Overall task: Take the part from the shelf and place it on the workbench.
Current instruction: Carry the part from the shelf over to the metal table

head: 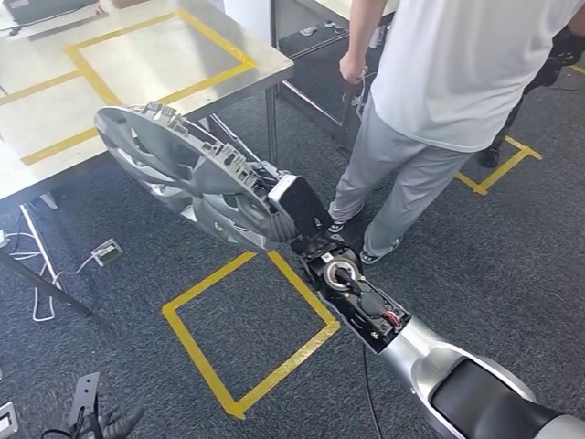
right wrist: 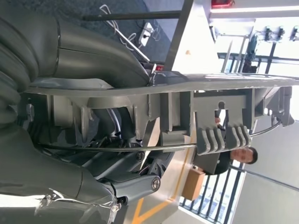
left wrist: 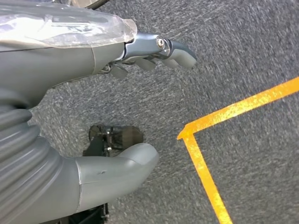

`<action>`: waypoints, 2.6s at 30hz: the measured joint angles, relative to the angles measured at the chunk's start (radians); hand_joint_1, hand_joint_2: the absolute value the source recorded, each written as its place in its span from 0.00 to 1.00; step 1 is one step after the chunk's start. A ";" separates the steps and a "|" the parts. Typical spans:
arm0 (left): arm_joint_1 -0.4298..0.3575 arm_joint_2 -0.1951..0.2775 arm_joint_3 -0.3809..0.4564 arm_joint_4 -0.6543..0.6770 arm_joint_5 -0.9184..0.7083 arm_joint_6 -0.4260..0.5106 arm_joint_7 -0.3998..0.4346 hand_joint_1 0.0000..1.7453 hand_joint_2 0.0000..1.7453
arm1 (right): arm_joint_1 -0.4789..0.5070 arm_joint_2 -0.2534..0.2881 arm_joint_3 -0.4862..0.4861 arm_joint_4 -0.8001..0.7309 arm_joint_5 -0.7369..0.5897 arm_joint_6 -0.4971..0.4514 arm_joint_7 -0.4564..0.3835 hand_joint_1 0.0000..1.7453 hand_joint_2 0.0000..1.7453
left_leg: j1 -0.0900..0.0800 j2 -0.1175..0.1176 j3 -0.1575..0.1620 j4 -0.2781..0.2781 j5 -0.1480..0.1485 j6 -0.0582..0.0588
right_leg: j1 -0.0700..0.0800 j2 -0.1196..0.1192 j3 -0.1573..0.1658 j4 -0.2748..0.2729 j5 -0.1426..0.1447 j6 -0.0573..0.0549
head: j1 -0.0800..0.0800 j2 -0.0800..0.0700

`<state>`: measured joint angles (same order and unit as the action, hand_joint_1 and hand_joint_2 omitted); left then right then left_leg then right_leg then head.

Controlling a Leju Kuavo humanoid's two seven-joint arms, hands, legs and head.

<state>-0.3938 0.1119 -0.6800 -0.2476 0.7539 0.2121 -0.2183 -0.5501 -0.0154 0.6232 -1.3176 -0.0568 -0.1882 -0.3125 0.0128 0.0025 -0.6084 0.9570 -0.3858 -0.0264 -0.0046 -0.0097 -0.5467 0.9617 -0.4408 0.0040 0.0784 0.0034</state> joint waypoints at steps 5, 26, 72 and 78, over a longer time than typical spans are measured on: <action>0.001 -0.002 0.000 0.000 0.000 0.000 0.000 0.00 1.00 | -0.004 0.000 -0.005 -0.004 0.001 0.000 0.000 1.00 1.00 | -0.003 -0.006 0.001 -0.001 -0.002 0.006 | -0.001 -0.002 0.006 -0.007 0.000 -0.009 | 0.003 0.000; -0.015 -0.013 -0.001 0.000 0.002 0.004 0.001 0.00 1.00 | -0.057 0.000 -0.028 -0.077 0.029 -0.104 0.040 1.00 1.00 | 0.017 -0.022 0.057 -0.016 -0.033 0.014 | -0.031 0.010 -0.068 0.086 0.018 0.063 | 0.012 0.000; 0.005 -0.021 -0.002 0.000 0.025 0.035 -0.019 0.00 1.00 | -0.103 0.000 -0.022 -0.074 -0.032 -0.143 0.050 1.00 1.00 | 0.002 -0.007 -0.077 0.082 0.020 -0.004 | -0.012 0.017 0.004 0.004 -0.002 0.001 | -0.005 0.000; 0.008 -0.021 -0.002 0.000 0.022 0.030 -0.019 0.00 1.00 | -0.097 0.000 -0.022 -0.080 -0.036 -0.138 0.051 1.00 1.00 | -0.002 -0.009 -0.030 0.004 0.019 0.028 | -0.010 0.017 0.004 0.025 -0.041 0.031 | -0.003 0.000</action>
<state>-0.3861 0.0904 -0.6817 -0.2474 0.7762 0.2425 -0.2369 -0.6470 -0.0151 0.6015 -1.3978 -0.0931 -0.3257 -0.2616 0.0107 -0.0065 -0.6383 0.9613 -0.3663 0.0013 -0.0149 0.0076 -0.5429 0.9864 -0.4815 0.0354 0.0756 0.0033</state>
